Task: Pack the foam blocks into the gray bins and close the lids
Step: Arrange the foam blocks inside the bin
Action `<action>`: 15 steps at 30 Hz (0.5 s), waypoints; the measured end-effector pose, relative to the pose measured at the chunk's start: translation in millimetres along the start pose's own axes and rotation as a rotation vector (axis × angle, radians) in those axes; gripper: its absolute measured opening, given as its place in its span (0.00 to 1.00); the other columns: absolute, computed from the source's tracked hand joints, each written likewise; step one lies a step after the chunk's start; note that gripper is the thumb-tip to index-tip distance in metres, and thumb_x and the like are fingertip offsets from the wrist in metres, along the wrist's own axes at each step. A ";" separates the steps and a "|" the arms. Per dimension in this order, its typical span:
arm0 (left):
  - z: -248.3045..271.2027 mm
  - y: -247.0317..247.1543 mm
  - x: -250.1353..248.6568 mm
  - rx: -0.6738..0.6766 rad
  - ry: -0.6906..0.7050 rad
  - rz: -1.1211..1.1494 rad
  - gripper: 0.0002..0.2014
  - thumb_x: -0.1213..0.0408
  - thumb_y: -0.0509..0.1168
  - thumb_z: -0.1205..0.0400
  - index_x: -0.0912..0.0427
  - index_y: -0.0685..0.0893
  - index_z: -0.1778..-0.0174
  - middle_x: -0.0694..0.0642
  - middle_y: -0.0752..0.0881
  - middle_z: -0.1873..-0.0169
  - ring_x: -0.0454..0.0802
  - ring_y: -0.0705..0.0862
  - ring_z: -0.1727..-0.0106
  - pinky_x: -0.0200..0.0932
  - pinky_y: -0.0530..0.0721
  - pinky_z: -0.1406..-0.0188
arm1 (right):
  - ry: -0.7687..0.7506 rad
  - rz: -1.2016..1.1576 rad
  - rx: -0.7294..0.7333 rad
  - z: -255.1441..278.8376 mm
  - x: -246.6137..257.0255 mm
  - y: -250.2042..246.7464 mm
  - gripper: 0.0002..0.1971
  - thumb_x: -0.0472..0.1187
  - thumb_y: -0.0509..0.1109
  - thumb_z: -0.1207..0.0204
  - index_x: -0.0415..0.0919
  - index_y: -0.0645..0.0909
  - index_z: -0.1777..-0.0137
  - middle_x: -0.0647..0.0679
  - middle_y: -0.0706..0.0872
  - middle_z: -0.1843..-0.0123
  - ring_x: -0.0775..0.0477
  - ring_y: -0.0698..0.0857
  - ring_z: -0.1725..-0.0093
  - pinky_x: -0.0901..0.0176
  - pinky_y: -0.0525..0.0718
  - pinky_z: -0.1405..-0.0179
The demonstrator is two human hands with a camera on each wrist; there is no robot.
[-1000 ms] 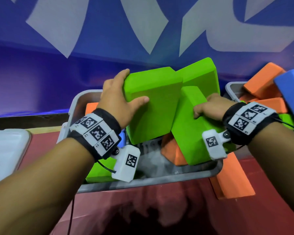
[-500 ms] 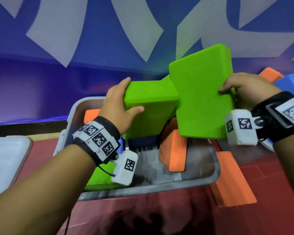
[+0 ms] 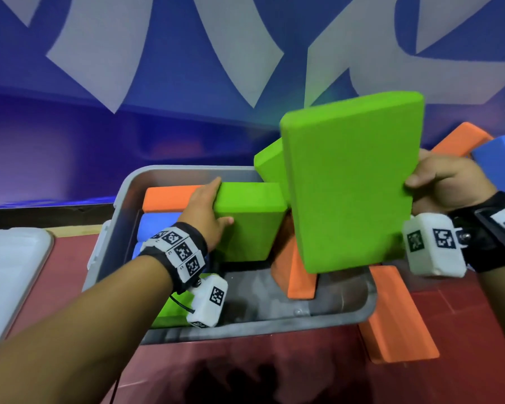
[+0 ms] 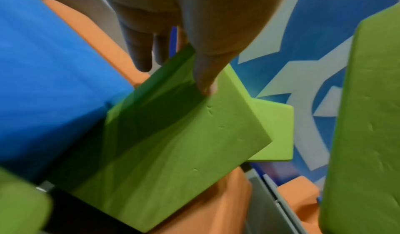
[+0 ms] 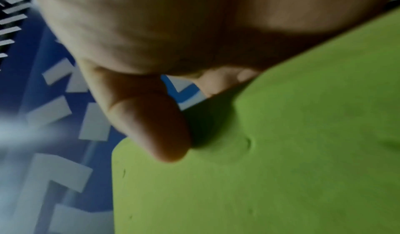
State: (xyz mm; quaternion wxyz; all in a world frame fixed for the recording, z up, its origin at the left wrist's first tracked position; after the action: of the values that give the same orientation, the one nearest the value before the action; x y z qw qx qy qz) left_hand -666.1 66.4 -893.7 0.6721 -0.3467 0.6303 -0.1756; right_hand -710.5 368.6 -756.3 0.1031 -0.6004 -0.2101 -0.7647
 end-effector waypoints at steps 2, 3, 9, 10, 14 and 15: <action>2.9 6.4 16.4 0.046 -0.107 -0.054 0.42 0.63 0.75 0.24 0.58 0.61 0.17 0.63 0.67 0.21 0.58 0.67 0.21 0.45 0.61 0.21 | 0.045 -0.012 0.075 -7.3 -26.5 11.0 0.43 0.32 0.68 0.52 0.29 0.74 0.28 0.37 0.90 0.45 0.36 0.90 0.49 0.43 0.89 0.53; 3.6 8.6 27.1 0.053 -0.185 -0.061 0.40 0.60 0.74 0.23 0.56 0.62 0.17 0.63 0.68 0.23 0.60 0.70 0.24 0.47 0.65 0.23 | 0.053 -0.021 0.082 -12.9 -43.4 14.4 0.46 0.33 0.74 0.58 0.29 0.75 0.31 0.37 0.90 0.46 0.37 0.90 0.50 0.45 0.89 0.53; 16.0 5.2 35.2 0.276 -0.415 0.362 0.12 0.54 0.63 0.15 0.60 0.82 0.46 0.57 0.86 0.58 0.55 0.84 0.62 0.44 0.84 0.65 | 0.194 0.149 0.048 -34.8 -151.7 32.1 0.53 0.22 0.75 0.57 0.37 0.65 0.25 0.37 0.78 0.31 0.41 0.81 0.37 0.48 0.81 0.40; 22.3 3.1 34.1 0.326 -0.447 0.421 0.11 0.57 0.61 0.14 0.60 0.83 0.48 0.57 0.85 0.59 0.54 0.85 0.63 0.46 0.85 0.64 | 0.220 0.208 0.088 -35.0 -166.9 36.8 0.52 0.23 0.76 0.56 0.40 0.64 0.25 0.38 0.77 0.29 0.43 0.80 0.34 0.51 0.81 0.38; 46.9 -3.4 41.8 0.360 -0.555 0.478 0.13 0.56 0.57 0.13 0.59 0.83 0.45 0.60 0.86 0.53 0.56 0.88 0.61 0.56 0.88 0.65 | 0.291 0.311 0.187 -40.3 -196.6 51.8 0.50 0.23 0.77 0.48 0.44 0.61 0.25 0.42 0.77 0.29 0.44 0.80 0.33 0.56 0.83 0.40; 51.7 -4.4 43.0 0.343 -0.610 0.522 0.17 0.49 0.56 0.13 0.58 0.82 0.44 0.61 0.85 0.52 0.58 0.88 0.60 0.55 0.87 0.67 | 0.313 0.348 0.186 -43.3 -196.2 54.2 0.48 0.20 0.76 0.44 0.44 0.61 0.24 0.42 0.79 0.31 0.43 0.81 0.35 0.55 0.84 0.42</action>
State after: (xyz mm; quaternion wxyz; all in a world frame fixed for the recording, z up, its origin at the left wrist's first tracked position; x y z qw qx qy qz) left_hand -609.0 47.0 -923.7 0.8971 -0.0949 0.4314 0.0086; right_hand -675.6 282.6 -942.6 0.3195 -0.4897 -0.1546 -0.7964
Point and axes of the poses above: each hand's wrist, its own z-axis away from the middle knuckle, its own y-axis out of the palm, x = y × z, the point moved 6 cm from there along -z, towards the middle knuckle
